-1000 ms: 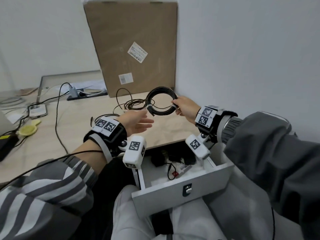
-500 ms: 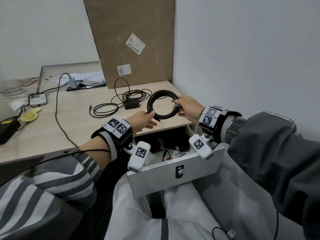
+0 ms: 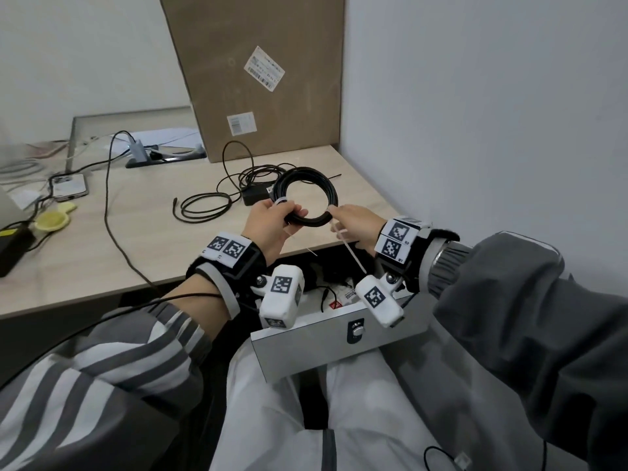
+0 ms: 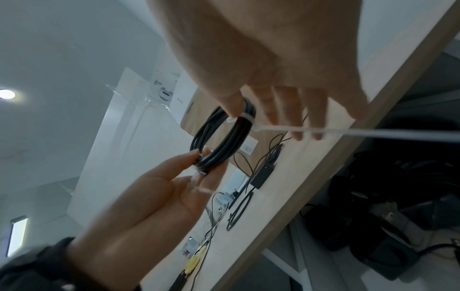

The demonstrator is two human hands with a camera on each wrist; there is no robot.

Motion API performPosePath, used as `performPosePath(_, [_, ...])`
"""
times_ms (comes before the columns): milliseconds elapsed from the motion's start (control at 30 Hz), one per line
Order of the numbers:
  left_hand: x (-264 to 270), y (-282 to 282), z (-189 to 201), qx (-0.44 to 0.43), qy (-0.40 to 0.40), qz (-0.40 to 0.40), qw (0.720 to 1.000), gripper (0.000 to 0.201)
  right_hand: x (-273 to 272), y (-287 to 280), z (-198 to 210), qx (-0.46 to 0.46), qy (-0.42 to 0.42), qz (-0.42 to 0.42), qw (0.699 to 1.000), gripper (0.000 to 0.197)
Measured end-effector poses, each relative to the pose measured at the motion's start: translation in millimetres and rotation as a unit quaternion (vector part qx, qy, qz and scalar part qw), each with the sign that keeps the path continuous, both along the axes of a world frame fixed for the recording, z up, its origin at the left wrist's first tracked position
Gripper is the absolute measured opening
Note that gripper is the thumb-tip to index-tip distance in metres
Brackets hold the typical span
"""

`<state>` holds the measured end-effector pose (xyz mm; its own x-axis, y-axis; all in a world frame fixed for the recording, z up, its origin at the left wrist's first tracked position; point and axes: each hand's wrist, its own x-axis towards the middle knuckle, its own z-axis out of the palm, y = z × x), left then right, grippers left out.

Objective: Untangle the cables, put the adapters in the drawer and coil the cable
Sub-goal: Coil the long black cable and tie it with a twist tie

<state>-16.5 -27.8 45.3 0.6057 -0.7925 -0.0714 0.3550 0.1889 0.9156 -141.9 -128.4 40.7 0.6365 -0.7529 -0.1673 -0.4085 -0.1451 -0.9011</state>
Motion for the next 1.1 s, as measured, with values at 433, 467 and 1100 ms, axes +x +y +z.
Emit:
performPosePath(433, [-5.5, -4.0, -8.6, 0.092, -0.021, -0.067, 0.993, 0.009, 18.0, 7.3, -3.8, 0.211, -0.281, -0.108, 0.93, 0.015])
performPosePath(467, [-6.8, -4.6, -11.2, 0.129, -0.037, -0.06, 0.989, 0.003, 18.5, 8.8, -0.2, 0.208, -0.302, -0.109, 0.924, 0.018])
performPosePath(1100, [-21.1, 9.3, -18.9, 0.03, 0.242, -0.007, 0.97, 0.019, -1.8, 52.5, -15.4, 0.222, -0.188, -0.065, 0.954, 0.009])
